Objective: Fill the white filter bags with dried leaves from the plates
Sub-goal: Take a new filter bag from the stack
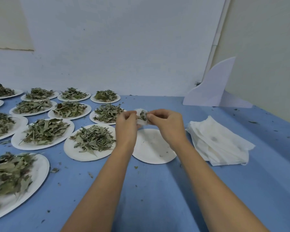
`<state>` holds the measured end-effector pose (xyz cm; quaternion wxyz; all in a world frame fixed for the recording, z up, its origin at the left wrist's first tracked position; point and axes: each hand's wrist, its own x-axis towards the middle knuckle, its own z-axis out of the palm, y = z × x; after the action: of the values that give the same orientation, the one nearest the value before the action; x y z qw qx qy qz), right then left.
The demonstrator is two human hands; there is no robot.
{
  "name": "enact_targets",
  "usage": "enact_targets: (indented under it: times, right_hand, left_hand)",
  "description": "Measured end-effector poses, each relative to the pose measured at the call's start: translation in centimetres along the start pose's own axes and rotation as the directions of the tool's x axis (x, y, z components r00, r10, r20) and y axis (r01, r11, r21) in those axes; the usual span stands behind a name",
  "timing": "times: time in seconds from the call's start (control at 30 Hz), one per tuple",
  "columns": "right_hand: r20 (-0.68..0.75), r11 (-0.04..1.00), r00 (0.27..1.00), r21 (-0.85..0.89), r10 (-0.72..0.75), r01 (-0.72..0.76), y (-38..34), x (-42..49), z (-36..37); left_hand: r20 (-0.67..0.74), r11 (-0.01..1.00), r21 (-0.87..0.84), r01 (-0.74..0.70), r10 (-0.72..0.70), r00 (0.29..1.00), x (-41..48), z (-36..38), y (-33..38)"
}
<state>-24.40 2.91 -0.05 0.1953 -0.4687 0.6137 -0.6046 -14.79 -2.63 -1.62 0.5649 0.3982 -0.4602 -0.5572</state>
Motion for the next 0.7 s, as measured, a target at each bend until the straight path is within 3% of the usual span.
enact_targets:
  times: [0.1,0.2,0.37,0.53,0.7]
  right_hand:
    - [-0.026,0.964,0.999,-0.265,-0.044,0.036,-0.1,0.2,0.5]
    - [-0.097,0.932,0.99,-0.358,-0.099,0.059,0.0,0.3,0.7]
    - [-0.151,0.954,0.985,-0.297,-0.083,0.035,-0.1,0.1,0.7]
    - [-0.048,0.994,0.996,-0.08,0.072,-0.075,-0.6,0.3,-0.1]
    - [-0.064,0.969,0.998,-0.245,0.028,-0.043,-0.3,0.3,0.3]
  left_hand:
    - [0.031,0.991,0.123,-0.055,0.051,0.998,-0.6,0.3,-0.2]
    - [0.045,0.974,0.193,-0.121,0.115,0.992,-1.4,0.6,-0.2]
    - [0.103,0.967,0.173,-0.188,0.172,0.98,-1.9,1.0,-0.6]
    - [0.145,0.98,0.091,-0.176,0.162,0.976,-1.6,0.6,-0.5]
    - [0.183,0.984,0.072,-0.16,0.145,0.972,-1.5,0.3,-0.7]
